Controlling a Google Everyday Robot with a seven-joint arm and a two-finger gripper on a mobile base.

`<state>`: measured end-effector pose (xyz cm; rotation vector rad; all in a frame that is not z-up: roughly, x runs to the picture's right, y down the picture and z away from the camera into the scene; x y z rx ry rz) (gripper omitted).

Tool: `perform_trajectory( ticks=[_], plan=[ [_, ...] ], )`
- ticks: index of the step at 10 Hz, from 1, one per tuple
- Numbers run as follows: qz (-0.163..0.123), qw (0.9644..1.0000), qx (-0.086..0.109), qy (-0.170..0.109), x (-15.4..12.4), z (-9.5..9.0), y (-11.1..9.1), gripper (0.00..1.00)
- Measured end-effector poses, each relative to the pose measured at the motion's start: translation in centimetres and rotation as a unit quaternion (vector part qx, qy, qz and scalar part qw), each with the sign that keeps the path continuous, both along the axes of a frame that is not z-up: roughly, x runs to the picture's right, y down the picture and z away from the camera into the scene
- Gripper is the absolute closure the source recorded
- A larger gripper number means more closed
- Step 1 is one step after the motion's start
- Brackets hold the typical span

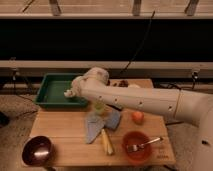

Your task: Wipe tray with brush

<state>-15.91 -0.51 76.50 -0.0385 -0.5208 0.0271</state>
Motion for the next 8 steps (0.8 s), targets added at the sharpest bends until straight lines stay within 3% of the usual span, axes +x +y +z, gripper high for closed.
perform_trajectory(
  ticks=[2,4,8],
  plan=[
    [-0.007,0.9999,0.011,0.002,-0.4,2.5,-1.2,0.93],
    [-0.009,0.9997,0.022,0.002,-1.0,3.7,-2.3,0.93],
    [-0.021,0.9983,0.045,-0.031,-6.0,3.1,-4.2,0.93]
  ],
)
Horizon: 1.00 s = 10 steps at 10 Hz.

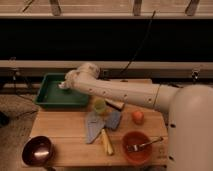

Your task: Wipe tray with brush

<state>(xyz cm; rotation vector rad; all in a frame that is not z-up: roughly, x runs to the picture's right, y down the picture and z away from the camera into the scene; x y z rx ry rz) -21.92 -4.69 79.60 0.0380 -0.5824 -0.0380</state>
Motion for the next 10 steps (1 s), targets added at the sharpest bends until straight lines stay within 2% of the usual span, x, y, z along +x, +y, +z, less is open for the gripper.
perform_trajectory(
  ticks=[3,6,8,10],
  plan=[
    [-0.016,0.9994,0.004,-0.03,-1.8,-1.6,0.5,0.93],
    [-0.033,0.9982,-0.01,-0.049,-2.3,-4.0,3.6,0.93],
    [-0.036,0.9981,-0.025,-0.044,-0.9,-4.4,5.4,0.93],
    [-0.028,0.9988,-0.033,-0.024,2.5,-3.8,5.7,0.93]
  ],
)
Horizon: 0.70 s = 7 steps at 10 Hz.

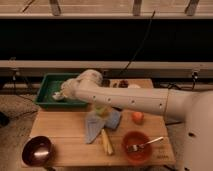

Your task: Wipe tray with brush

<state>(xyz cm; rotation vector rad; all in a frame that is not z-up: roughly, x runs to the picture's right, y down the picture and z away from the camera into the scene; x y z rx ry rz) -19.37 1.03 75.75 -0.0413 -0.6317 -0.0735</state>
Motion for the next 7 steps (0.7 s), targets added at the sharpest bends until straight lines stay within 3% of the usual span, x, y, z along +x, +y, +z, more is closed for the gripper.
perform_trajectory(
  ticks=[4,7],
  plan=[
    [0.019,0.9978,-0.005,0.063,5.9,2.6,-0.8,0.93],
    [0.034,0.9965,-0.001,0.077,5.9,5.4,-2.7,0.93]
  ],
)
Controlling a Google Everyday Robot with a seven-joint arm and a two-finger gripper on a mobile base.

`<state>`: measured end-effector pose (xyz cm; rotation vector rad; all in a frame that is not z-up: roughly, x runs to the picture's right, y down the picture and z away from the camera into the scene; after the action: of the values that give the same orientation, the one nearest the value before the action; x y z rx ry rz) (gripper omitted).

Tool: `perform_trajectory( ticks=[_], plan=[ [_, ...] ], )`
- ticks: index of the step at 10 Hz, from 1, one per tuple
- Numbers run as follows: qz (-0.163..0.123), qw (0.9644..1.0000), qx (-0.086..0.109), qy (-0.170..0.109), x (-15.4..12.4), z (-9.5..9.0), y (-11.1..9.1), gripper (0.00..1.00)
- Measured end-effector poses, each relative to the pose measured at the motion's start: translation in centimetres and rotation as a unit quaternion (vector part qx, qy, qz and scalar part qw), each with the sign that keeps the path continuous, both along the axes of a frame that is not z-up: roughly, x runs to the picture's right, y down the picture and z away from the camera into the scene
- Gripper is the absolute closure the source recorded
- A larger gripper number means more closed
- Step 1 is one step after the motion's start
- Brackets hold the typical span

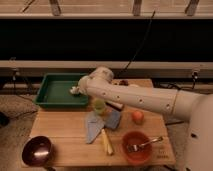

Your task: Wipe tray with brush

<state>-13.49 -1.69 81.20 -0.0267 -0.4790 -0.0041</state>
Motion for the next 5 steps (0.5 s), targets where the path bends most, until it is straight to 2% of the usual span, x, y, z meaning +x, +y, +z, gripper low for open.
perform_trajectory(
  ticks=[2,4,5],
  plan=[
    [0.022,0.9993,0.004,-0.029,-1.6,1.1,-1.7,0.93],
    [0.031,0.9967,0.011,-0.074,-3.7,1.4,-2.7,0.93],
    [0.03,0.9939,0.013,-0.105,-5.4,1.2,-2.9,0.93]
  ],
)
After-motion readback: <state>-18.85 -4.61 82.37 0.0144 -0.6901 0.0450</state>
